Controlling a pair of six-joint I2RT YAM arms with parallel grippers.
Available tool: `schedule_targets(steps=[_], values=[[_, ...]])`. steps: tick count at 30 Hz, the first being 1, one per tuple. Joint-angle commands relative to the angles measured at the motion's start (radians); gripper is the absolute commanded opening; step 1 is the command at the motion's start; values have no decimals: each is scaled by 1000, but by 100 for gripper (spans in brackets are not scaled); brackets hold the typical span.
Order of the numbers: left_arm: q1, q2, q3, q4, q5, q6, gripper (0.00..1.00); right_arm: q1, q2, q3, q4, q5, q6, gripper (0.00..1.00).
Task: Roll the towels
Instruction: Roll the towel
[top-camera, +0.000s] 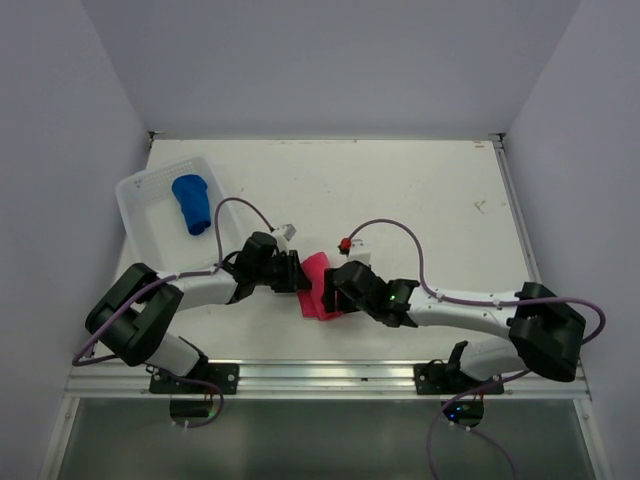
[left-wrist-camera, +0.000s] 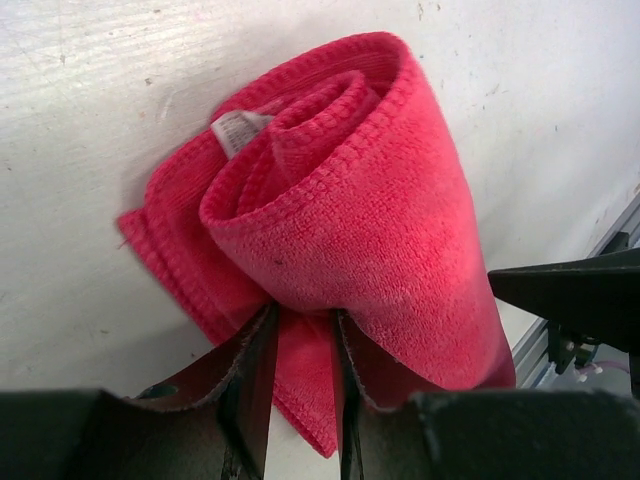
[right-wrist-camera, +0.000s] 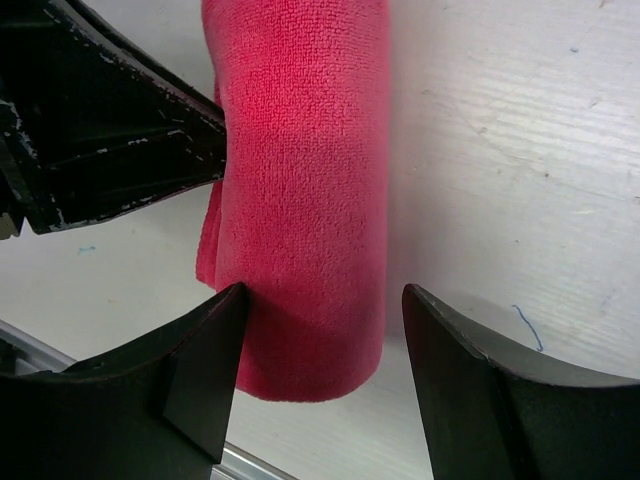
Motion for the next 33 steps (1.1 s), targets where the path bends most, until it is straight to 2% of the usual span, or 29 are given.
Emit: schedule_targets(steps=[1, 10, 17, 21, 26, 33], values=[[2, -8, -26, -39, -51, 44, 31, -2, 27, -26, 118, -79, 13, 66], [6, -47, -68, -48, -88, 24, 30, 1, 99, -23, 183, -122, 9, 56], [8, -70, -55, -71, -100, 28, 31, 16, 125, 18, 122, -90, -22, 47], [17, -119, -26, -135, -123, 35, 32, 45, 145, 77, 37, -1, -51, 47], [26, -218, 32, -252, -157, 52, 33, 67, 185, 126, -27, 39, -60, 46], [31, -297, 87, -289, -137, 32, 33, 104, 239, 192, -93, 103, -50, 46]])
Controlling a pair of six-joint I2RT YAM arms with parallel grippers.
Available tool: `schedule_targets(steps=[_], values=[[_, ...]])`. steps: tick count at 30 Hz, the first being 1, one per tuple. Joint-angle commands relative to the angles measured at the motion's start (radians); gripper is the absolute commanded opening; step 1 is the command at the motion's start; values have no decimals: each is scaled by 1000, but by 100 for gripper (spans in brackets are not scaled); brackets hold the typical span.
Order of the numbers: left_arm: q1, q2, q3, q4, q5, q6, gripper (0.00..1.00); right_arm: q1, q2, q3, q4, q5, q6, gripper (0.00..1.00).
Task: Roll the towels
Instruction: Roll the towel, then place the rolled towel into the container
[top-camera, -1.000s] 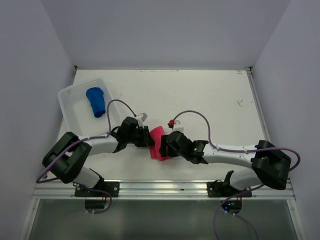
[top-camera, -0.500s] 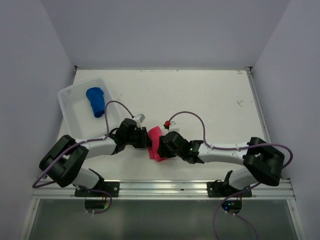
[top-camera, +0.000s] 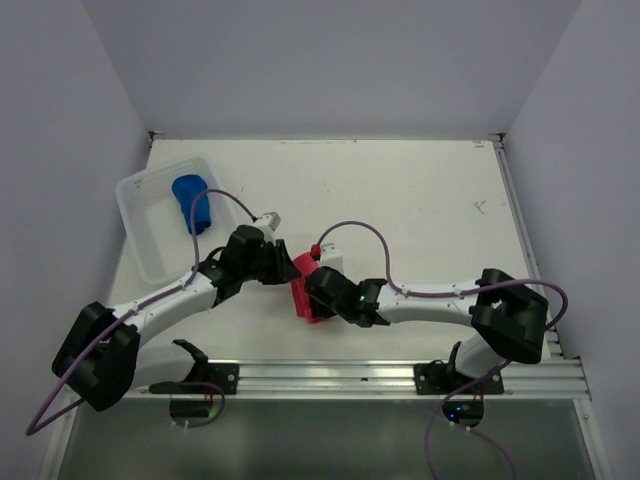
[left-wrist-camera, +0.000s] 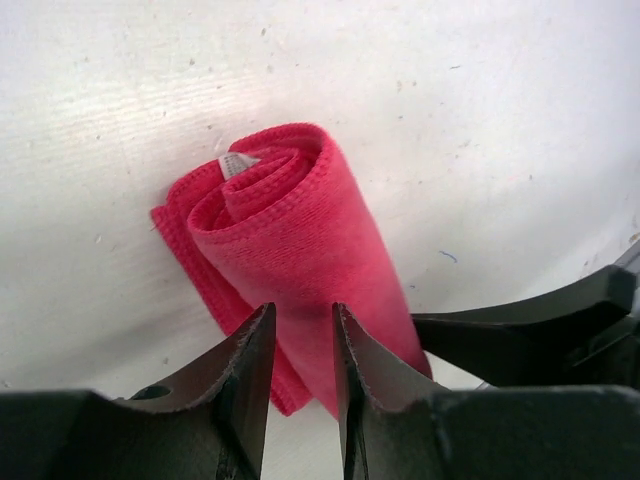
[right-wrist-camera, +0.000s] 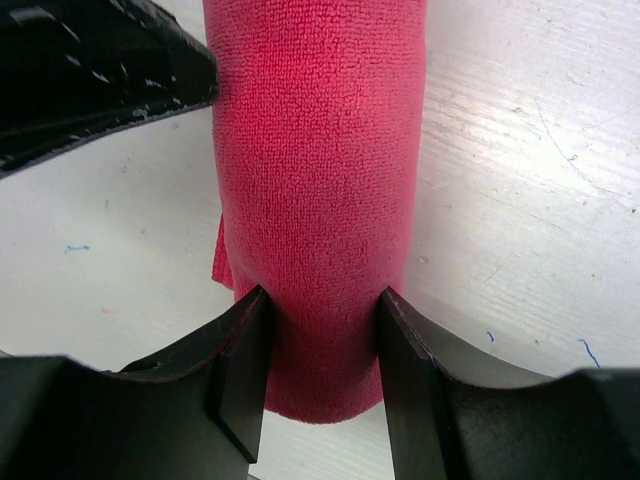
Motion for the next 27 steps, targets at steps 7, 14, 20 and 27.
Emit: schedule_targets(steps=[7, 14, 20, 27], values=[[8, -25, 6, 131, 84, -43, 33, 22, 65, 85, -119, 76, 26, 46], [8, 30, -29, 213, 124, -72, 33, 22, 66, 97, -136, 88, 49, 46], [8, 45, -63, 198, 90, -48, 33, 22, 68, 103, -142, 90, 62, 48], [8, 21, -85, 128, 9, 0, 33, 22, 25, 106, -135, 65, 56, 62]])
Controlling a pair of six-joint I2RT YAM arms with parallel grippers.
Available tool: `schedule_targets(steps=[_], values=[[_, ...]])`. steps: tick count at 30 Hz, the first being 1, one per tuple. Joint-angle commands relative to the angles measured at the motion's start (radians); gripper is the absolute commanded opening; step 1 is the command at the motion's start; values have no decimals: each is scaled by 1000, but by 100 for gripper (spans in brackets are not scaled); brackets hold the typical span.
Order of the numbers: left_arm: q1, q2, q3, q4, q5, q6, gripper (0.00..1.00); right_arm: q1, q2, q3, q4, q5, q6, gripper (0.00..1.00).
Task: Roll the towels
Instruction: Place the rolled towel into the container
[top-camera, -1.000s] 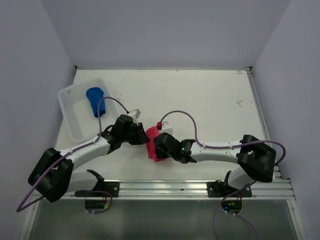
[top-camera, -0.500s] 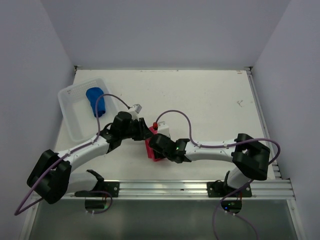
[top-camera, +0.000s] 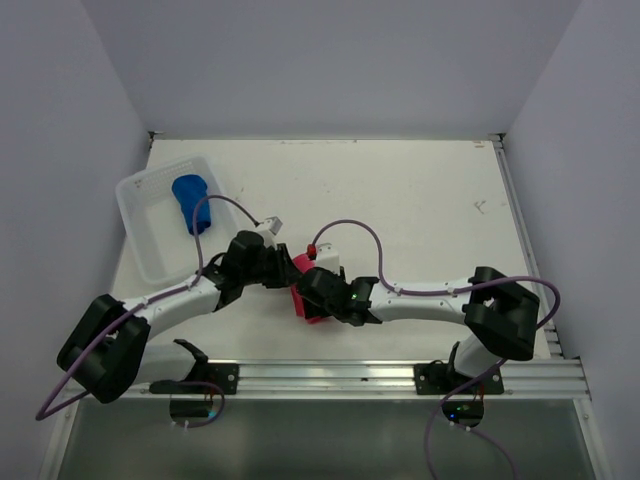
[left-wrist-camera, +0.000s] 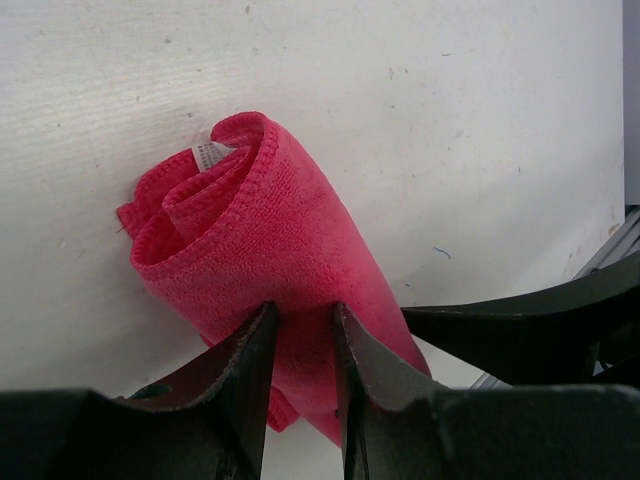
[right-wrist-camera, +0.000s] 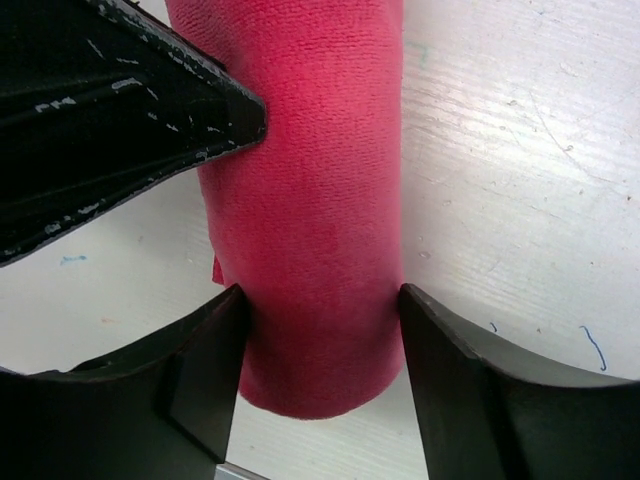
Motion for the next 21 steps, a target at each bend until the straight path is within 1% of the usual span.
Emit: schedule_targets(steps=[1, 4, 5, 6, 8, 10, 13, 21], values=[[4, -27, -20, -43, -63, 45, 33, 2, -34, 24, -28, 8, 6, 65], [6, -44, -20, -66, -86, 54, 33, -5, -63, 11, 2, -10, -5, 69], [6, -47, -21, -74, -89, 55, 33, -8, -71, 6, 12, -20, -7, 79], [6, -50, -23, -75, -92, 57, 33, -17, -77, -6, 22, -41, -7, 84], [6, -61, -27, -83, -97, 57, 33, -28, -96, -19, 59, -60, 1, 86], [6, -66, -35, -83, -98, 59, 33, -43, -102, -40, 100, -95, 1, 87], [8, -75, -47, -84, -100, 55, 33, -66, -94, -46, 116, -122, 3, 87], [8, -99, -60, -104, -111, 57, 33, -78, -25, -59, 165, -179, 7, 87]])
